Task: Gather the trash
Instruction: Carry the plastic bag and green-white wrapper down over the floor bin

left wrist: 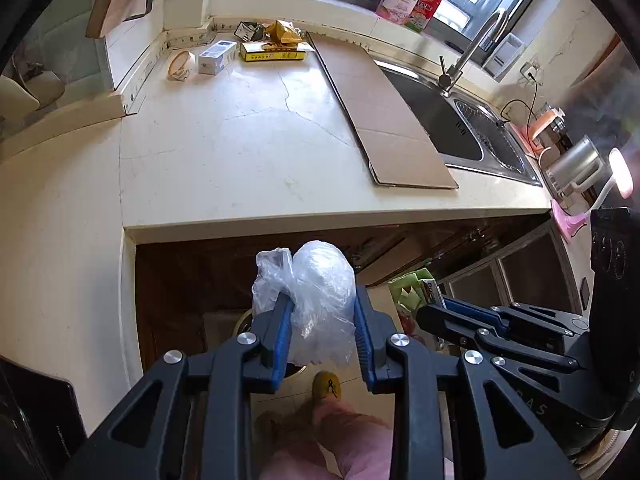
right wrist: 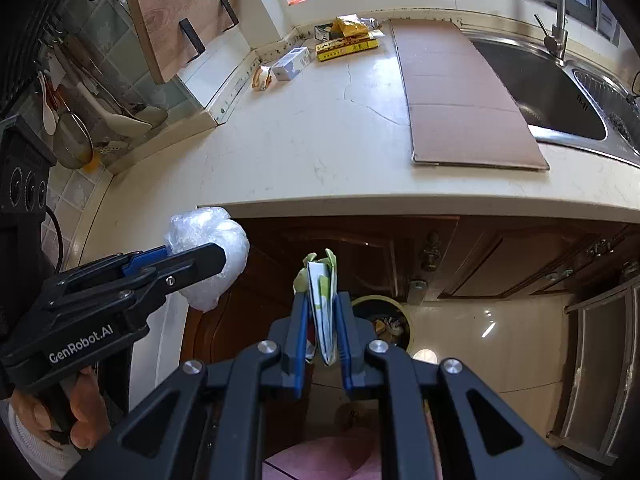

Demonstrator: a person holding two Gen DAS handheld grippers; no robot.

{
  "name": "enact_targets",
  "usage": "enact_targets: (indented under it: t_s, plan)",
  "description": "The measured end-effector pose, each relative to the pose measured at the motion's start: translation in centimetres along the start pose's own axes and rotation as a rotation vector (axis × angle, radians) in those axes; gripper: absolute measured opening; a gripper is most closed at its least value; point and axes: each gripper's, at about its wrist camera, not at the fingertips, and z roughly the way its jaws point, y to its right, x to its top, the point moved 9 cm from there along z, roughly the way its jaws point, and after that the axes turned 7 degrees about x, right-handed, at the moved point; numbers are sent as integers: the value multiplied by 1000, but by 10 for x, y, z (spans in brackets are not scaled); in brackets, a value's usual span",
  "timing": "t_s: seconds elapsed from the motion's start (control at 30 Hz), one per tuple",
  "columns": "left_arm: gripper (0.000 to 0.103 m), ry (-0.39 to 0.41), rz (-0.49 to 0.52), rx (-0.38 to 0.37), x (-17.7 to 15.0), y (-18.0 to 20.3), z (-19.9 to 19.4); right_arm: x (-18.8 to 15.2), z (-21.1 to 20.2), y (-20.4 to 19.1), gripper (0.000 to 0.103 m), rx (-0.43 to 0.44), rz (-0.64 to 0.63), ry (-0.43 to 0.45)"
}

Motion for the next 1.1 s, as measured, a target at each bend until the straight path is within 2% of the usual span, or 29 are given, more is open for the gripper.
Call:
enact_targets:
  t_s: [0.23,0.4,0.83,0.97,1.1]
  plan:
    - [26,-71,-20,13,-31,0,39,-31,26,19,13,23,54,-72]
    - [27,-133,-54,32,-62,-5,91,-56,65,43,13,52,90,-123]
    - [27,-261,-210,51,-160,-49,299,-141,244,146,14,69,203,-269]
    - [28,-295,-212,75,-183,-60,345,-155,288,167,14,77,229,-300]
    - [29,-327,-216,74,-197,-66,371,-165,315,178,18,78,234,-319]
